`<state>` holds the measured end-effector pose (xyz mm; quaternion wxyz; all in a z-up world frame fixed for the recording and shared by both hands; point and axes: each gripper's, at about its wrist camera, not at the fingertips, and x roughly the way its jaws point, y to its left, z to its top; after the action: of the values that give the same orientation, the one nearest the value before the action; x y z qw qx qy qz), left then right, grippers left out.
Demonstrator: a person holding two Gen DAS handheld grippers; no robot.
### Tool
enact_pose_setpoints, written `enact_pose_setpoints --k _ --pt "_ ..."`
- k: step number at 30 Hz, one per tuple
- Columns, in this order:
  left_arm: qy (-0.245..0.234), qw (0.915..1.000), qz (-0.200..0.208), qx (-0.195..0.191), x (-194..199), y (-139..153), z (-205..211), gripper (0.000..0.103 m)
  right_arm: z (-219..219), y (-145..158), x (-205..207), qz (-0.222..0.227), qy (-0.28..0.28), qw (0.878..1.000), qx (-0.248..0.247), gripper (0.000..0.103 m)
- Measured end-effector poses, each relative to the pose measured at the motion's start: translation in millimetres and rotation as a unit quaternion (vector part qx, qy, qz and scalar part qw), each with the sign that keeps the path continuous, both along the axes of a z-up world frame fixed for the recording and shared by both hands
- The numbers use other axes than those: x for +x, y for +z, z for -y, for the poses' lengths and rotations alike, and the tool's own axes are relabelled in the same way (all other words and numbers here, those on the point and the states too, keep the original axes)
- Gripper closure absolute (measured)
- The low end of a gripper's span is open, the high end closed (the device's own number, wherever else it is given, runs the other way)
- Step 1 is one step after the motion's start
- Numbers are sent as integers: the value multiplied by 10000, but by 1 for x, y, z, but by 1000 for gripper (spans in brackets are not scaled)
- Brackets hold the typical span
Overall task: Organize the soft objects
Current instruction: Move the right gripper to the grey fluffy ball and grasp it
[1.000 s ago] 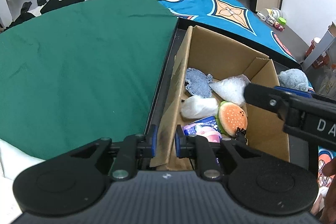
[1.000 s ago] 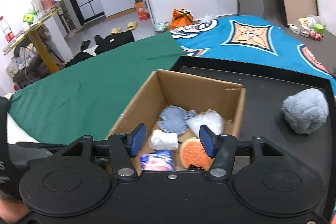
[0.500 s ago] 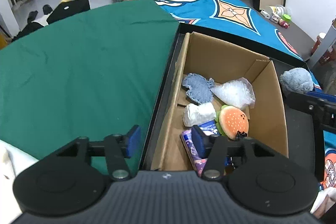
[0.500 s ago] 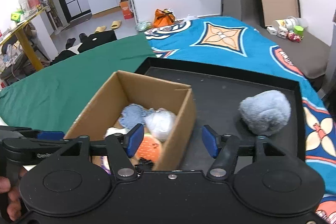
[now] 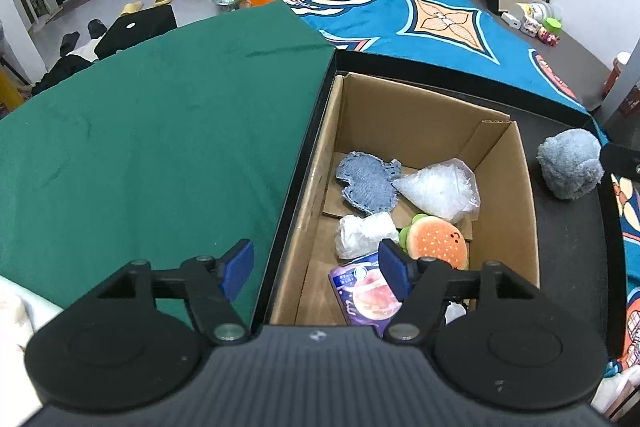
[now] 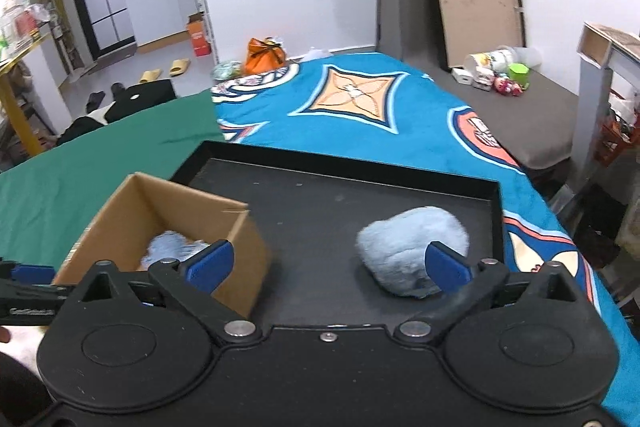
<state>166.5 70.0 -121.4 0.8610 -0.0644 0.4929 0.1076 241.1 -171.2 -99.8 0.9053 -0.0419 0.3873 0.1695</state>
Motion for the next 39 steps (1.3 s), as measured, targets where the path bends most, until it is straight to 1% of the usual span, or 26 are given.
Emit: enact_pose_setpoints --k 3,11,14,18,21,24,27,29,31,32,34,37,39 --pt "21 9999 -85 65 5 -3 4 35 10 -11 10 -61 -144 9999 14 0" --pt "61 9992 -207 330 14 -5 14 34 43 -37 32 -209 -574 9975 344 0" --pt "66 9992 -189 357 19 -6 16 34 52 -44 38 -231 -626 9968 438 0" --pt "180 9985 -172 488 22 -7 16 34 61 -52 45 -249 -710 9956 555 0" --pt "251 9980 -291 498 26 -10 15 34 65 -60 53 -235 -762 9950 600 0" --pt "280 9972 -371 592 29 -12 16 34 67 -66 58 -248 -776 9949 596 0" --pt "270 9964 -450 664 32 -14 17 34 68 -71 63 -280 -693 9948 691 0" --pt "312 9950 -548 777 36 -16 18 34 68 -73 65 -295 -688 9946 718 1" --pt "396 9953 -533 705 36 -18 16 34 68 -77 67 -340 -670 9939 808 4" --pt "404 9956 -548 646 37 -18 16 34 68 -78 68 -363 -679 9935 837 8" --pt "391 9953 -563 689 40 -18 18 34 69 -82 70 -424 -700 9929 864 16" --pt "307 9956 -537 697 42 -18 22 34 69 -85 70 -504 -645 9928 873 34" --pt "275 9961 -523 652 42 -18 23 34 69 -85 68 -471 -644 9936 803 39"
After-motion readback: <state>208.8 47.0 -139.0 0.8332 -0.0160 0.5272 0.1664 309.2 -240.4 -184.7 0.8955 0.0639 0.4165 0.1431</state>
